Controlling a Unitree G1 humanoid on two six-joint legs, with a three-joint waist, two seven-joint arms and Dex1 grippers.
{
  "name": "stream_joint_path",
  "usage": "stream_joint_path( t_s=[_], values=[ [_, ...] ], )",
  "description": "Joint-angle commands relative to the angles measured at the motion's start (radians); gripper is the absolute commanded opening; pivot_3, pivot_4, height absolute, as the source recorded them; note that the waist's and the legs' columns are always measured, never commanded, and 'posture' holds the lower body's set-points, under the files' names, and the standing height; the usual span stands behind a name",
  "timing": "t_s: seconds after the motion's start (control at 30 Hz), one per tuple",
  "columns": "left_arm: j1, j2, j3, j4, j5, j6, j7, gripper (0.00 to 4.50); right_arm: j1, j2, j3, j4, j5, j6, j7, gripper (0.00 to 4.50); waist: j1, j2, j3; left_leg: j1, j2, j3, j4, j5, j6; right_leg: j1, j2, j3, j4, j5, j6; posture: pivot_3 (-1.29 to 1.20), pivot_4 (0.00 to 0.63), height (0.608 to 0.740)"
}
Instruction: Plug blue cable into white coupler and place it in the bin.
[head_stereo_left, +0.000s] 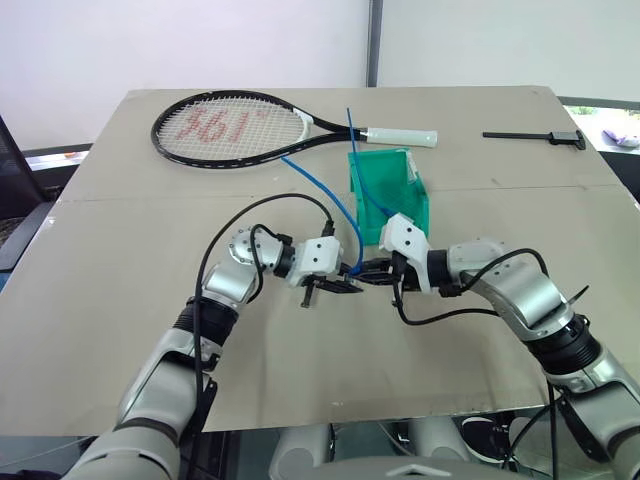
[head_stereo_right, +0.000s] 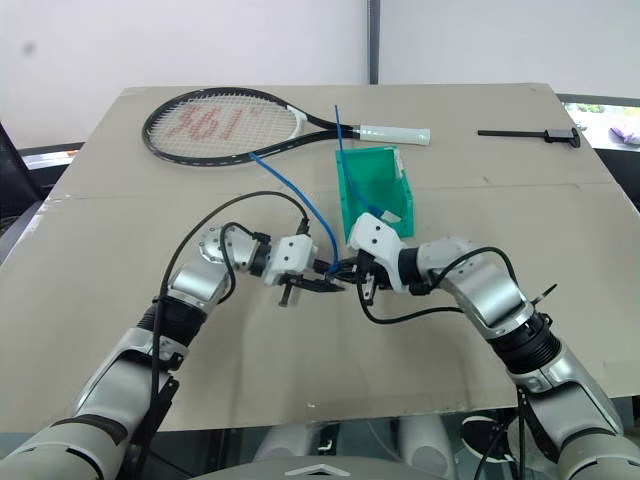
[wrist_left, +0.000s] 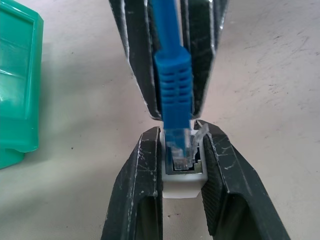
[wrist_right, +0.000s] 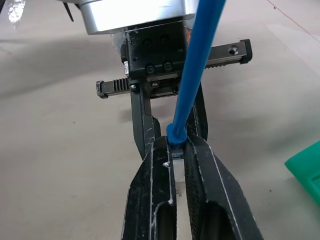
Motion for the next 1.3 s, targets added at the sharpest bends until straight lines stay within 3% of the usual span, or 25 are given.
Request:
stream_joint_path(
  t_s=[0.03, 0.43, 0.73, 0.83, 0.9, 0.93, 0.97, 1.17, 1.3],
  values=[
    [0.003, -0.009, -0.026, 0.011, 0.024, -0.009, -0.009, 0.41, -0.013, -0.016, 0.030, 0.014, -0.046, 0.006, 0.026, 0.00, 0.000, 0.000, 0.000, 0.001, 0.000, 0.000, 0.000, 0.000, 0.000, 0.001, 0.000, 0.000, 0.000, 0.000, 0.000, 0.00, 0.150, 0.740],
    [0.004, -0.018, -0.028, -0.015, 0.025, 0.009, -0.004, 0.41, -0.093, 0.010, 0.108, 0.044, -0.128, 0.049, 0.070, 0.00, 0.000, 0.000, 0.000, 0.002, 0.000, 0.000, 0.000, 0.000, 0.000, 0.002, 0.000, 0.000, 0.000, 0.000, 0.000, 0.00, 0.150, 0.740],
    [0.012, -0.023, -0.023, -0.042, 0.021, 0.038, 0.005, 0.41, -0.082, 0.024, 0.217, 0.177, -0.220, 0.057, 0.113, 0.00, -0.003, 0.004, -0.012, 0.005, 0.000, 0.000, 0.000, 0.000, 0.000, 0.005, 0.000, 0.000, 0.000, 0.000, 0.000, 0.00, 0.150, 0.740],
    [0.017, -0.022, -0.019, -0.060, 0.017, 0.060, 0.013, 0.41, -0.052, 0.036, 0.187, 0.215, -0.252, -0.038, 0.081, 0.00, -0.004, 0.005, -0.019, 0.006, 0.000, 0.000, 0.000, 0.000, 0.000, 0.006, 0.000, 0.000, 0.000, 0.000, 0.000, 0.00, 0.150, 0.740],
    [0.023, -0.019, -0.006, -0.089, 0.000, 0.102, 0.020, 0.41, -0.033, 0.087, 0.035, 0.180, -0.162, -0.138, 0.059, 0.00, -0.005, 0.004, -0.022, 0.006, 0.000, 0.000, 0.000, 0.000, 0.000, 0.006, 0.001, 0.000, 0.000, 0.000, 0.000, 0.00, 0.150, 0.740],
    [0.027, -0.017, 0.001, -0.107, -0.009, 0.127, 0.025, 0.41, -0.022, 0.095, -0.029, 0.145, -0.128, -0.166, 0.056, 0.67, -0.006, 0.004, -0.021, 0.007, 0.001, -0.001, -0.001, 0.000, 0.000, 0.006, 0.001, 0.000, 0.000, 0.000, 0.000, 0.00, 0.150, 0.740],
    [0.033, -0.013, 0.013, -0.131, -0.024, 0.167, 0.030, 0.41, -0.012, 0.099, -0.089, 0.107, -0.105, -0.181, 0.040, 0.89, -0.005, 0.006, -0.020, 0.006, 0.001, -0.001, 0.000, 0.000, 0.000, 0.006, 0.001, 0.000, 0.000, 0.000, 0.000, 0.00, 0.150, 0.740],
    [0.072, 0.030, 0.104, -0.260, -0.112, 0.420, 0.098, 0.41, 0.151, 0.022, -0.313, -0.222, 0.031, -0.185, 0.020, 3.70, -0.003, 0.005, -0.017, -0.001, 0.000, -0.001, 0.000, 0.000, 0.000, -0.001, 0.001, 0.000, 0.000, 0.000, 0.000, 0.00, 0.150, 0.740],
    [0.060, 0.060, 0.173, -0.320, -0.189, 0.627, 0.140, 0.41, 0.320, -0.031, -0.415, -0.429, 0.019, -0.177, -0.071, 3.70, -0.003, 0.005, -0.017, -0.002, 0.001, -0.003, -0.002, 0.000, 0.000, -0.003, 0.001, -0.002, 0.000, -0.001, 0.001, 0.00, 0.150, 0.740]
  ],
)
